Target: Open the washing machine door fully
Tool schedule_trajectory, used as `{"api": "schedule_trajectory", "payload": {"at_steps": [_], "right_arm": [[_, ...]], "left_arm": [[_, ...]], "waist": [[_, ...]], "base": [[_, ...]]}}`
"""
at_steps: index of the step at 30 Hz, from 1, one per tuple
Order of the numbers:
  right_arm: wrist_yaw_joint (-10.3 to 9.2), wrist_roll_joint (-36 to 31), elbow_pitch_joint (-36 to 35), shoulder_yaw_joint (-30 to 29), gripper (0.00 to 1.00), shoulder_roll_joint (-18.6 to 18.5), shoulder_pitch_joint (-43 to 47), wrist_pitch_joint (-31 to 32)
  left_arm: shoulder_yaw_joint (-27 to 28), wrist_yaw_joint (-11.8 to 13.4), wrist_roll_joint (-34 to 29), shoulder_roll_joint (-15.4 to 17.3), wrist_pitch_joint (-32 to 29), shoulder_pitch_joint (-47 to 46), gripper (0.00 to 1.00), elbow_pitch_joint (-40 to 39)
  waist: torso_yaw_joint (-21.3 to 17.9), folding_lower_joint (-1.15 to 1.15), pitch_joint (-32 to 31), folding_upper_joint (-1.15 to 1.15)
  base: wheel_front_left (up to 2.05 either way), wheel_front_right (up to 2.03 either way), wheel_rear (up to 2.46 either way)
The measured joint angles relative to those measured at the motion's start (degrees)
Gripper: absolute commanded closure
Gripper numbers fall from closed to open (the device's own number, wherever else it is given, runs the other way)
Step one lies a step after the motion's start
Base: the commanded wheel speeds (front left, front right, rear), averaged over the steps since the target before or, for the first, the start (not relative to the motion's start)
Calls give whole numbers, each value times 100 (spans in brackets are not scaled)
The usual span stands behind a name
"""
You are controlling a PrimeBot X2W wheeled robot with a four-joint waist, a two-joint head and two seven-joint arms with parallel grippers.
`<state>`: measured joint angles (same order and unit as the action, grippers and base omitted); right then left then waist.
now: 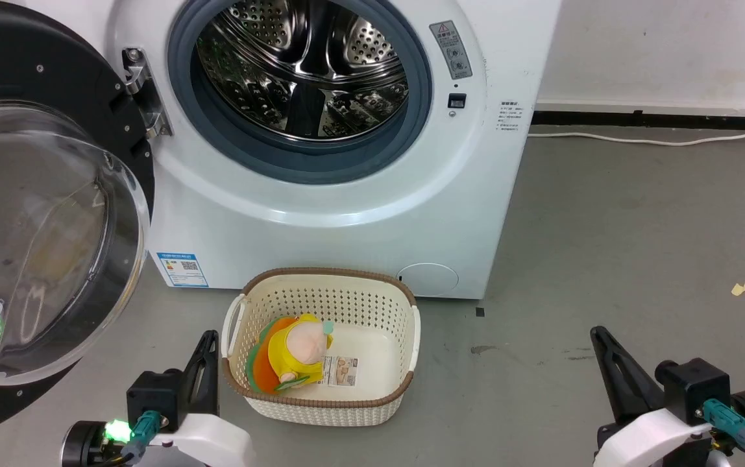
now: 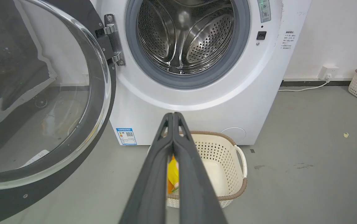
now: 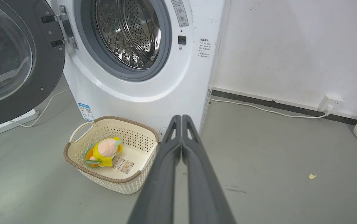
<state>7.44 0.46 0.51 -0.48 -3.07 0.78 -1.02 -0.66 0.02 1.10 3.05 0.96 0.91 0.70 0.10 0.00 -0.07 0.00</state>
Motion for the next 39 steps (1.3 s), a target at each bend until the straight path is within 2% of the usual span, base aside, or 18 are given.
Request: {"api": "schedule_trajectory", "payload": {"at_steps": [39], "right_arm": [[0,-2,-26,51,100,0,-9,99]], "left_arm": [[67,0,-59,-20,-94,-4,100,-47]], "waist": [[-11,0,7,0]], "base": [[0,0,0]]}}
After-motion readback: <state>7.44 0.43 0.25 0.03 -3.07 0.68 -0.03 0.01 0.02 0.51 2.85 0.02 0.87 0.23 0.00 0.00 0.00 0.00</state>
